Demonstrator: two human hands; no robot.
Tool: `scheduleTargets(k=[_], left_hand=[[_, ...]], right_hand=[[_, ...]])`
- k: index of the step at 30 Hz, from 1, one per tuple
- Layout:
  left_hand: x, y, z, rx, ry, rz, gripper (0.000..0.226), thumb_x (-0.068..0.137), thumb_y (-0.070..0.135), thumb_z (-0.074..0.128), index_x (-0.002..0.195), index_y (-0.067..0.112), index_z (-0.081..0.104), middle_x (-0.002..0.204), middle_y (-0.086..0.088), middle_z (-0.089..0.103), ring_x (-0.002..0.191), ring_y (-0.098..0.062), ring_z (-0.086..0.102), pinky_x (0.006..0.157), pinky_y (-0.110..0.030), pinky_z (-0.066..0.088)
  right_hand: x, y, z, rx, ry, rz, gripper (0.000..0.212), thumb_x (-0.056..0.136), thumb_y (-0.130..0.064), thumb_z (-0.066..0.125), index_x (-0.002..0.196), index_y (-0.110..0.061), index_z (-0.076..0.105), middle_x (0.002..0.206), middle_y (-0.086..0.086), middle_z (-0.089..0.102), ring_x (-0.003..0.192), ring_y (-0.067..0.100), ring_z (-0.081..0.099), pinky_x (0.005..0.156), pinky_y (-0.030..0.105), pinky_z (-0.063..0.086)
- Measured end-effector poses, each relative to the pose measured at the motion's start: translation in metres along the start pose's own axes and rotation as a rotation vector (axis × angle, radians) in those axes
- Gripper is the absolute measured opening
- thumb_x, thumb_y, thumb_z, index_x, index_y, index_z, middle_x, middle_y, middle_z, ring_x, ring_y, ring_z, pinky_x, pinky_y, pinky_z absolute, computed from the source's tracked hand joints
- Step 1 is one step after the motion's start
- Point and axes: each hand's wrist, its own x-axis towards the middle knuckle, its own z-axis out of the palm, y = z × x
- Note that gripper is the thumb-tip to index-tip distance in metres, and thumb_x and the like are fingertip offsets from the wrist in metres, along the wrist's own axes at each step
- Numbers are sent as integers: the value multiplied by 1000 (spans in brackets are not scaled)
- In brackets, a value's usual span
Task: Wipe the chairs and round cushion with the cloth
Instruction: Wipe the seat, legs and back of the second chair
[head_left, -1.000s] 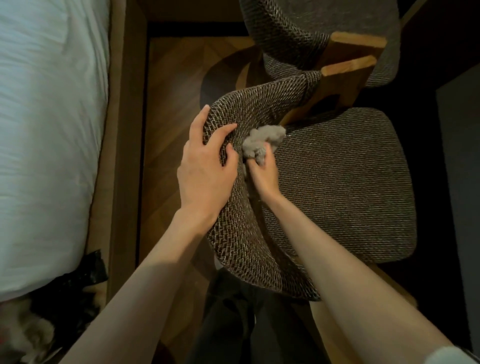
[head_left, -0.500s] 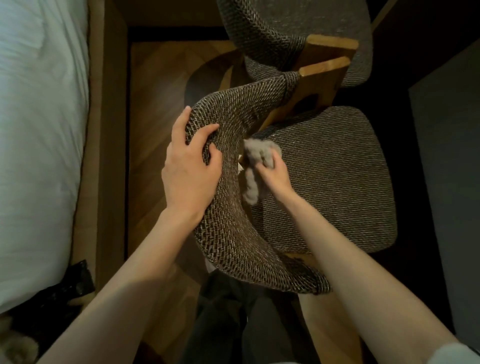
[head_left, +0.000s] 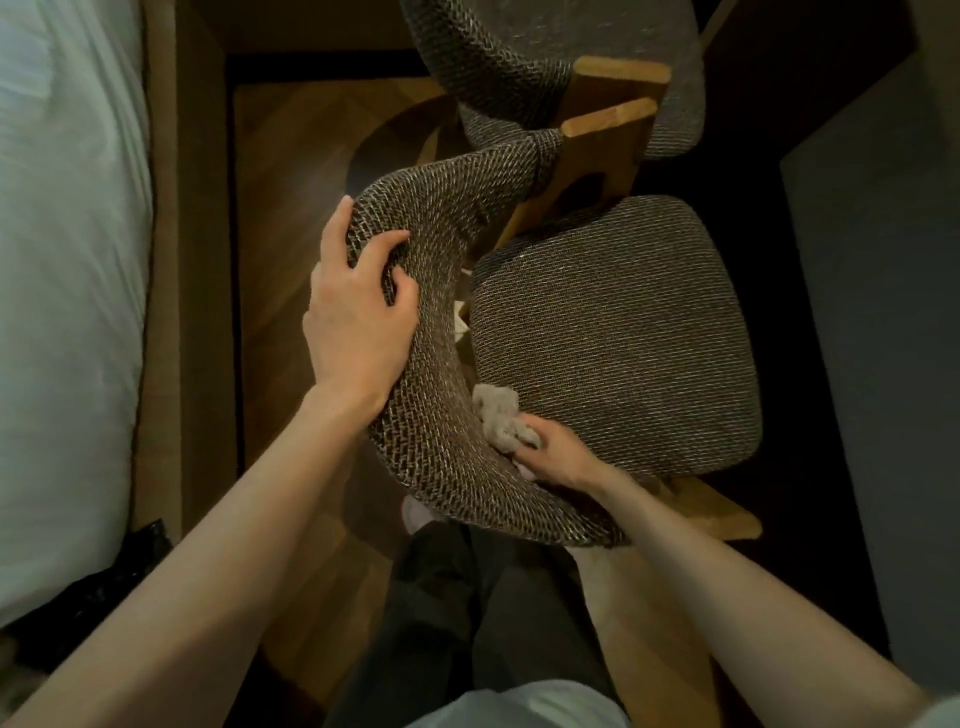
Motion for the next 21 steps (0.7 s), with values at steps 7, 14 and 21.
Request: scheduleTargets(k=[7,14,21], left_hand=[[-29,3,-2,26,-15,26,37,95,23,50,131,24,53,159,4,14,142,-20,22,93,-20,31],[-82,2,4,-145,58,-3,36,97,16,48,133,18,54,159,3,16,146,-24,15,93,10,10],[-114,2,7,-51,-1,41,32,94,18,53,126,16,59,159,-2,14,147,-31,1,107,0,1]], right_hand=[[-48,-45,-12,20,26,-76,8,93,-34,58,101,-32,60,93,-14,63,82,7,62,73,25,47],[-61,-77,32,295,351,-169,15,92,-25,55,96,-24,69,93,-7,70,84,4,64,75,19,49],[-99,8,9,-340,347,47,21,86,-24,60,71,-25,47,84,-1,53,77,20,56,65,29,40]])
